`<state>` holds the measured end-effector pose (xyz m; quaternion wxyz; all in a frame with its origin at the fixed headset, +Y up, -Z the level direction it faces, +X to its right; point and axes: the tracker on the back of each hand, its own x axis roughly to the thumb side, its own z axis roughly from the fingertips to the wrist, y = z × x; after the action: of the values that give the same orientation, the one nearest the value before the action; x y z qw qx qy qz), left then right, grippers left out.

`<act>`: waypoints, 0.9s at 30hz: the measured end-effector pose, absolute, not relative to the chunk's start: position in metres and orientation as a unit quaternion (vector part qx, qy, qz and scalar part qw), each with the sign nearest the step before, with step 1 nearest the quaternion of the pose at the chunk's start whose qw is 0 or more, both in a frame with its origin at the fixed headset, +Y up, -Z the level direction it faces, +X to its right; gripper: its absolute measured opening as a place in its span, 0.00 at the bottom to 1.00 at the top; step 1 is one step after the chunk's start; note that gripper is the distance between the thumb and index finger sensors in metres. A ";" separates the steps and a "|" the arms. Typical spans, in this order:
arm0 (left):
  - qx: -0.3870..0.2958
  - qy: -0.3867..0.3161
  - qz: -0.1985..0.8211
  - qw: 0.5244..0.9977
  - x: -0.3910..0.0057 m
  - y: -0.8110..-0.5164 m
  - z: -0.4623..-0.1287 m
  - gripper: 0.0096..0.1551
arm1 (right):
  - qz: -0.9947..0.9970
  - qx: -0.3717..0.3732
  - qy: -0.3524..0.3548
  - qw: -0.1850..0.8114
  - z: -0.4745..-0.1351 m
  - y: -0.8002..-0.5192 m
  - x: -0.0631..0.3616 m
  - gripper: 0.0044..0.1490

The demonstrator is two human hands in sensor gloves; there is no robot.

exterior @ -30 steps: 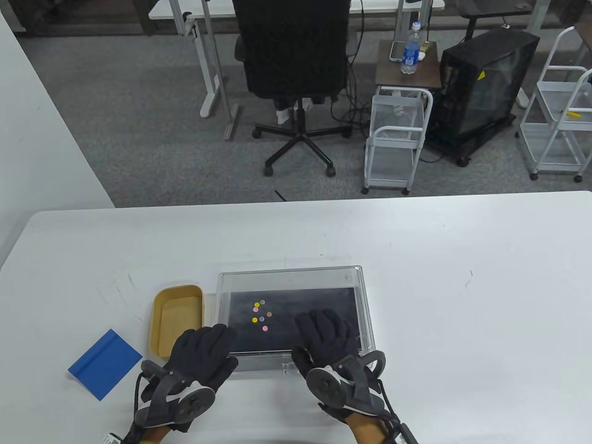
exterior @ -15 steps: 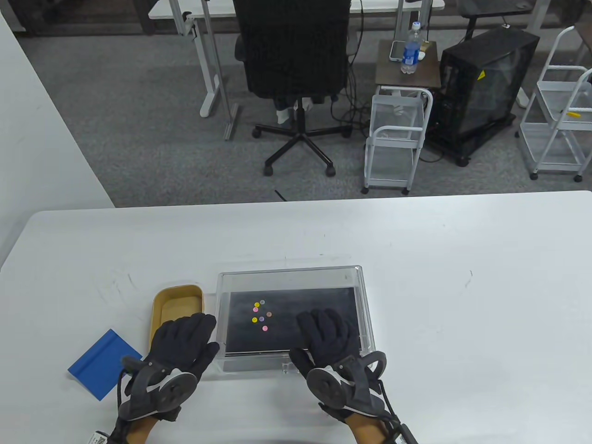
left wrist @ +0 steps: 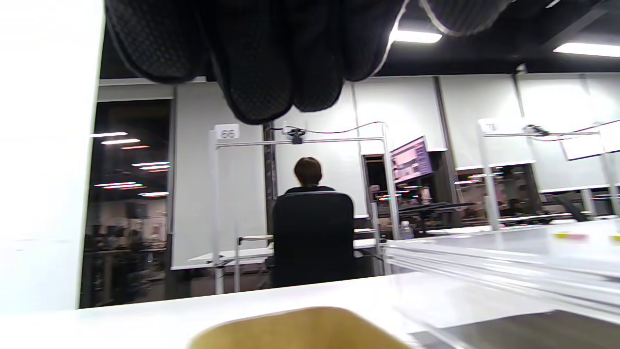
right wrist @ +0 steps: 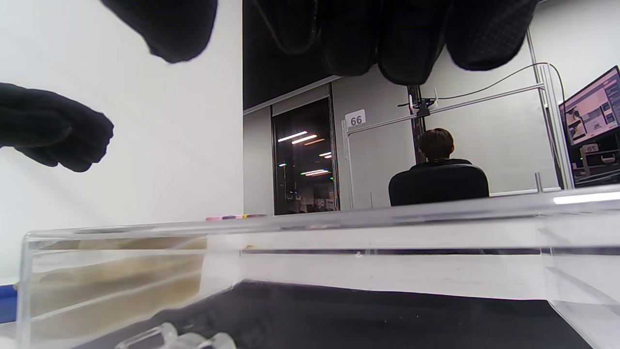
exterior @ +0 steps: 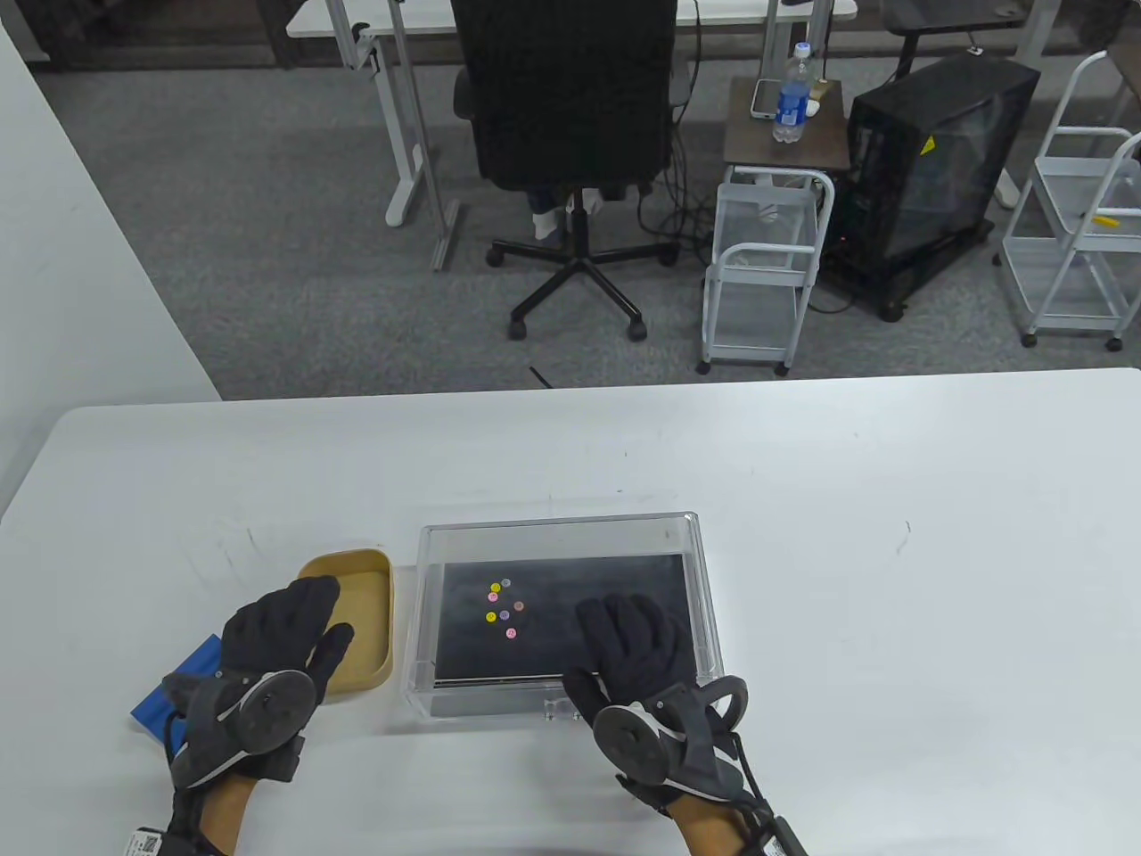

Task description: Scrape buttons from drawer organizer into bento box

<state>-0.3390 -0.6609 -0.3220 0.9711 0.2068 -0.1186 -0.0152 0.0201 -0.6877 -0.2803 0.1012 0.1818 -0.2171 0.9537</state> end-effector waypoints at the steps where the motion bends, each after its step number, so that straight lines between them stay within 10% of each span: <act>1: 0.202 -0.107 -0.017 0.973 -0.345 -0.661 -0.324 0.35 | 0.954 0.182 -0.217 0.101 -0.280 -0.688 0.020 0.44; 27: -0.168 0.199 -0.058 0.964 -0.476 -0.747 -0.378 0.40 | 0.953 0.179 -0.222 0.105 -0.281 -0.687 0.023 0.45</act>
<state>-0.4760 -0.7465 -0.3782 0.9637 -0.1680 0.1994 -0.0577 0.0235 -0.6869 -0.2805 0.1047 0.1787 -0.2224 0.9527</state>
